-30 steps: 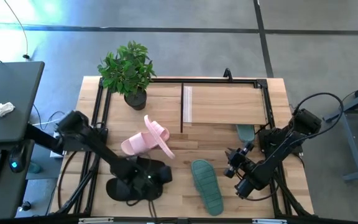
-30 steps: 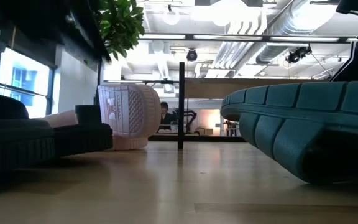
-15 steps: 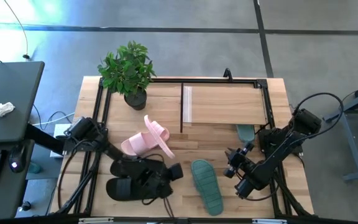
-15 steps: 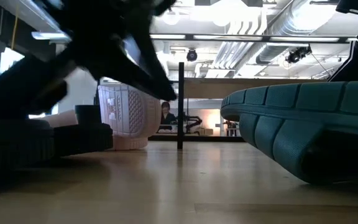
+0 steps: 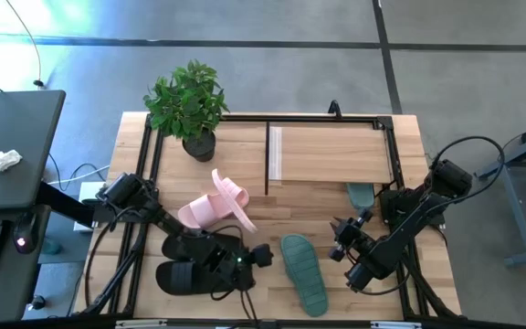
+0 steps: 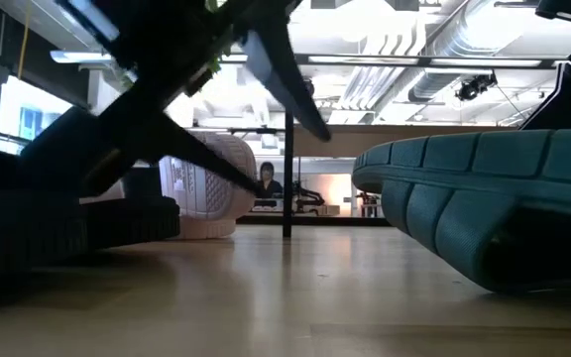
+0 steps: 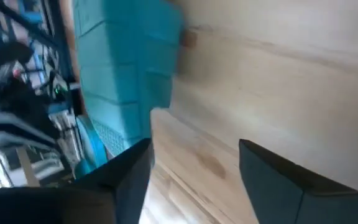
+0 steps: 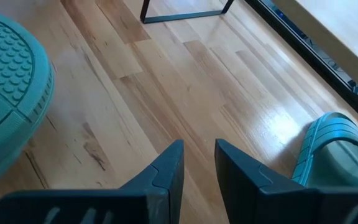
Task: Pick and place slides into the shelf
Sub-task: Put the green slide under the shelf
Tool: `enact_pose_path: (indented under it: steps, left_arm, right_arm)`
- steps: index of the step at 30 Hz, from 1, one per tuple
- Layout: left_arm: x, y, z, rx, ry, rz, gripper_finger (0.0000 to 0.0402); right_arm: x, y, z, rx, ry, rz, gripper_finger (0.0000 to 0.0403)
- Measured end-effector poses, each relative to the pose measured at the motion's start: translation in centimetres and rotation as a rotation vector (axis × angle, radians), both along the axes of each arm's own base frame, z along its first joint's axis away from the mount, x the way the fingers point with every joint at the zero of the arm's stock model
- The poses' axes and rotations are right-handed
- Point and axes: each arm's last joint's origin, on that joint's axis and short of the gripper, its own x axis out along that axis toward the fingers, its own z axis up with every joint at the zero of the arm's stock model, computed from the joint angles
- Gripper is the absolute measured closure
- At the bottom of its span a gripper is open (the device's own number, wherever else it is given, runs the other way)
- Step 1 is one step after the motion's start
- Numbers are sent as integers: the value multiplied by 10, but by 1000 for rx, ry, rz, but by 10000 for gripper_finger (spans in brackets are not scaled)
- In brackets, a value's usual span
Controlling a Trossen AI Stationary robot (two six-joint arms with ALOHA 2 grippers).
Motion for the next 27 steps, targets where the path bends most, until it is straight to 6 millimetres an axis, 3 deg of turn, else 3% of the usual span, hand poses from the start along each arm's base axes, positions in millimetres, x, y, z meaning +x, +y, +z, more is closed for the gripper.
enact_pose_path:
  steps: [9, 18, 27]
  left_arm:
    - [12, 0, -11, 113, -74, -4, 160]
    - [29, 22, -10, 84, -161, 70, 169]
    - [38, 41, -10, 18, -143, 59, 169]
  right_arm:
    - [0, 0, 0, -5, -4, 2, 321]
    - [0, 0, 0, -12, -12, 5, 321]
    - [0, 0, 0, -11, -12, 4, 321]
